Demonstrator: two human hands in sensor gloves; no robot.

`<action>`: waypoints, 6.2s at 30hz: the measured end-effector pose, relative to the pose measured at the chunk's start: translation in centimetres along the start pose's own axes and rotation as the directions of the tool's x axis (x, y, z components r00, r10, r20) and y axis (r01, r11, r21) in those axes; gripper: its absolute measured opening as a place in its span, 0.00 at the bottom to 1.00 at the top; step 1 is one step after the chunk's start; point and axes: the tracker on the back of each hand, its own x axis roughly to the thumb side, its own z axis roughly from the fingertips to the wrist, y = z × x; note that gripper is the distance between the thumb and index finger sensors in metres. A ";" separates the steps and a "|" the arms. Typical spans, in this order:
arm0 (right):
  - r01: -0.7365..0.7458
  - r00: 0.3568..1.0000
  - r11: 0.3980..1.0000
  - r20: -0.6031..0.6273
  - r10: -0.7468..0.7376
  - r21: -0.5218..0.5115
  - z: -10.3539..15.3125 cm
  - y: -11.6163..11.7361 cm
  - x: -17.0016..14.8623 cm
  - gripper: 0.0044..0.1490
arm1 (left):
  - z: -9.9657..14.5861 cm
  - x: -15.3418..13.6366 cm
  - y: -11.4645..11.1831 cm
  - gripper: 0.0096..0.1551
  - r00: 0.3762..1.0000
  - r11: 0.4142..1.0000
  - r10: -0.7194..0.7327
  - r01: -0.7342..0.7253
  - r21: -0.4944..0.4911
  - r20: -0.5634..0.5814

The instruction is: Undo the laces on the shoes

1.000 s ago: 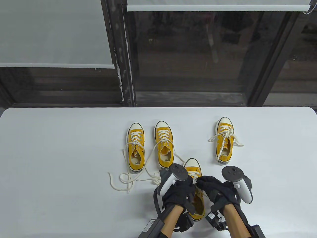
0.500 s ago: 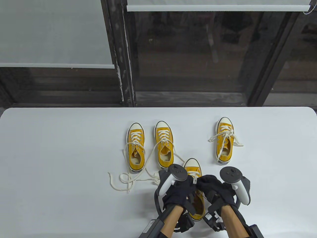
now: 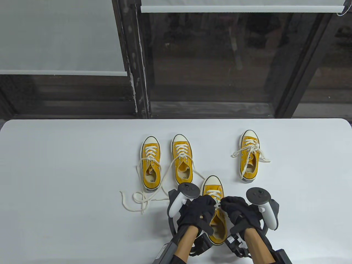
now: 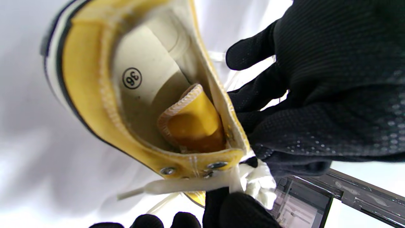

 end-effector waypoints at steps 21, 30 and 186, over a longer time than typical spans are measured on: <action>-0.016 1.000 1.000 0.008 0.016 -0.013 0.1 -0.3 0.1 0.21 | 0.9 1.2 0.0 0.22 0.993 0.989 -0.113 0.114 0.095 -0.020; -0.079 0.988 0.996 0.134 0.073 0.039 0.7 -0.3 1.4 0.33 | 1.6 2.1 -0.2 0.21 0.976 0.960 -0.218 0.220 0.171 -0.026; -0.268 0.963 0.814 -0.121 0.241 -0.515 9.2 -12.0 -0.2 0.49 | 12.9 -3.9 10.9 0.42 0.897 0.633 -0.273 0.440 0.637 -0.349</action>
